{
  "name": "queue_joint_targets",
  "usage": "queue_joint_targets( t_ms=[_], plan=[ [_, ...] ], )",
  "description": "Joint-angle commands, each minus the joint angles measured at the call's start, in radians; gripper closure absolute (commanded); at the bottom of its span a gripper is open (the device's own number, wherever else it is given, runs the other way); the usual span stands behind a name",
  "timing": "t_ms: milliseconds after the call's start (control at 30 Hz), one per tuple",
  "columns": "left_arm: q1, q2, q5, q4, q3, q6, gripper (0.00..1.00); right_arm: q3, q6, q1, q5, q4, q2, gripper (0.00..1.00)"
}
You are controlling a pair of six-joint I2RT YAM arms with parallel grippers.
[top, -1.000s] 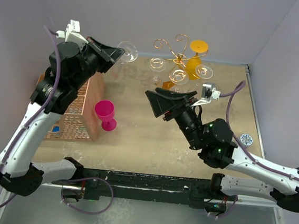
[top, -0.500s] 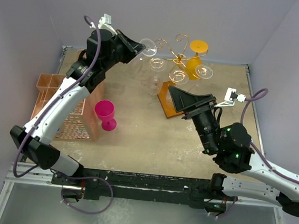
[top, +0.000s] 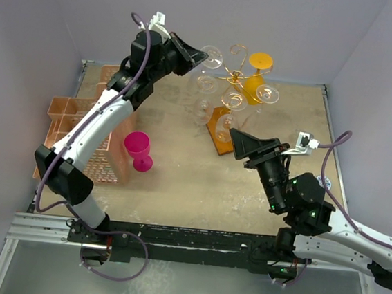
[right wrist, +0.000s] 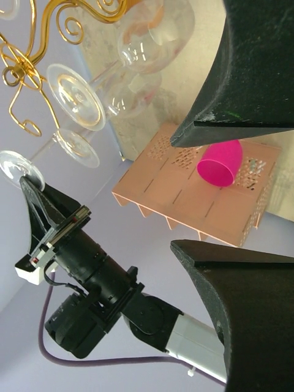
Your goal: Place the wine glass upside down on the wine glass rack
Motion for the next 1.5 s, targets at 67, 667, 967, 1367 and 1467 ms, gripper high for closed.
queue_joint_targets(
  t_ms=[67, 667, 967, 1367, 1467],
  plan=[
    [0.005, 0.045, 0.069, 0.12, 0.076, -0.041, 1.0, -0.045, -0.028, 0.003, 0.038, 0.076, -0.022, 0.36],
    [0.005, 0.149, 0.069, 0.152, 0.157, -0.076, 1.0, -0.072, 0.007, 0.002, 0.02, 0.08, -0.053, 0.36],
    [0.031, 0.215, 0.047, 0.155, 0.221, -0.124, 1.0, -0.078, 0.033, 0.002, 0.009, 0.091, -0.053, 0.36],
    [0.074, 0.217, -0.002, 0.14, 0.199, -0.123, 1.0, -0.084, 0.039, 0.002, -0.001, 0.105, -0.044, 0.36],
    [0.082, 0.199, -0.005, 0.14, 0.171, -0.12, 1.0, -0.084, 0.041, 0.002, -0.001, 0.107, -0.044, 0.36]
  ],
)
